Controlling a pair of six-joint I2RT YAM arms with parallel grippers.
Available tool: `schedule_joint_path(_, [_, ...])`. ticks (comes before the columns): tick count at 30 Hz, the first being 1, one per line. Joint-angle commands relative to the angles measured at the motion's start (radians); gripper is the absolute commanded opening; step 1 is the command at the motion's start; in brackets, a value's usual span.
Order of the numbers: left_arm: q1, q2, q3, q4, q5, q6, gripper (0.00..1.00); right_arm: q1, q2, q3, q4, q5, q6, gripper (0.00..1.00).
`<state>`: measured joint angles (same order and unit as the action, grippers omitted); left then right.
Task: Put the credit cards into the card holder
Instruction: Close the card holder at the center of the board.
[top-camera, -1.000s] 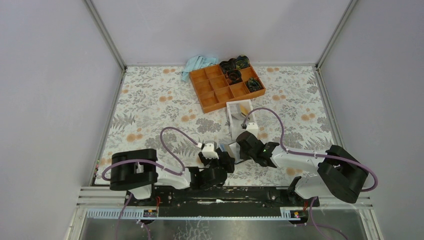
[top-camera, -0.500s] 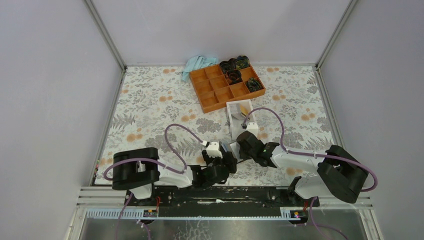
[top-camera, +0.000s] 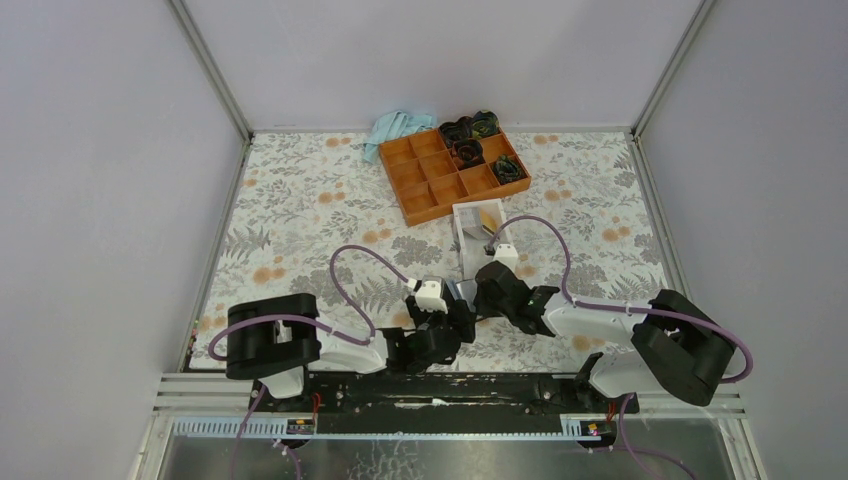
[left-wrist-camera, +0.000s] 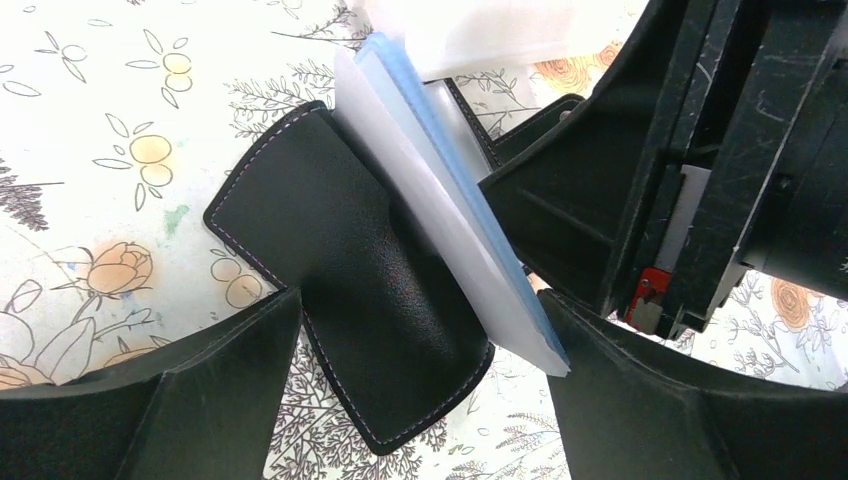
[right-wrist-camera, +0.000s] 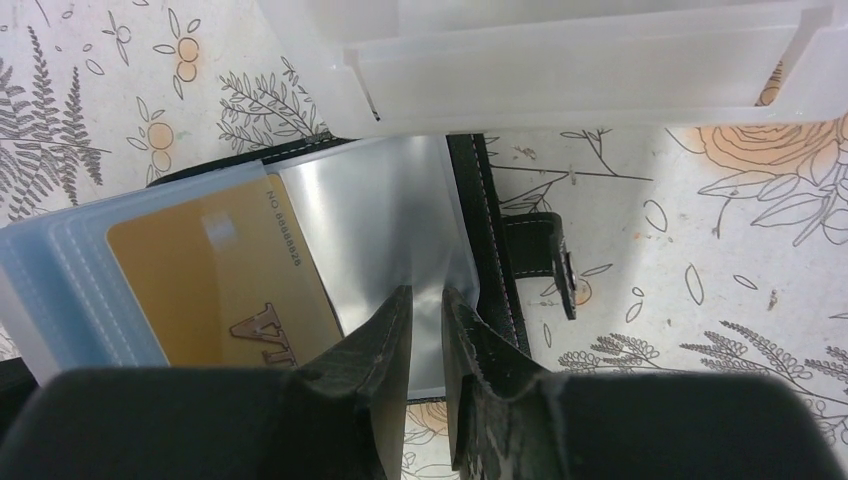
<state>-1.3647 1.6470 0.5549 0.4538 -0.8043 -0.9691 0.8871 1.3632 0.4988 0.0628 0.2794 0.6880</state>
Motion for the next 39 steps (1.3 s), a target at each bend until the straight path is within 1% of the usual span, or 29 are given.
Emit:
schedule_joint_path(1, [0.007,-0.030,0.040,0.159,-0.063,0.023,0.93,0.006,0.071,-0.068,-0.091,-0.145,0.041,0.25])
schedule_joint_path(10, [0.008,-0.113,0.003,0.138,-0.090,0.004,0.93,0.000,0.091,-0.067,-0.072,-0.159,0.040,0.25])
schedule_joint_path(14, [0.007,-0.113,-0.009,0.177,-0.069,0.008,0.93,-0.002,0.100,-0.063,-0.065,-0.164,0.041,0.25])
schedule_joint_path(19, [0.006,-0.107,0.005,0.167,-0.068,0.023,0.93,-0.013,0.091,-0.066,-0.071,-0.162,0.034,0.25])
schedule_joint_path(22, [0.007,-0.162,-0.003,0.066,-0.080,-0.013,0.93,-0.026,0.082,-0.070,-0.072,-0.167,0.028,0.25])
schedule_joint_path(25, [0.004,-0.253,-0.038,-0.051,-0.050,-0.087,0.93,-0.034,0.082,-0.070,-0.069,-0.173,0.021,0.25])
schedule_joint_path(29, [-0.046,-0.391,-0.084,-0.164,-0.034,-0.203,0.94,-0.043,0.085,-0.076,-0.058,-0.181,0.018,0.25])
schedule_joint_path(31, [-0.076,-0.418,-0.077,-0.247,-0.044,-0.262,0.94,-0.046,0.085,-0.075,-0.056,-0.186,0.016,0.25])
schedule_joint_path(35, [-0.134,-0.420,-0.045,-0.446,-0.043,-0.424,0.94,-0.049,0.076,-0.070,-0.062,-0.184,0.011,0.26])
schedule_joint_path(39, [-0.155,-0.444,-0.088,-0.542,0.000,-0.598,0.95,-0.055,0.070,-0.068,-0.065,-0.188,0.003,0.26])
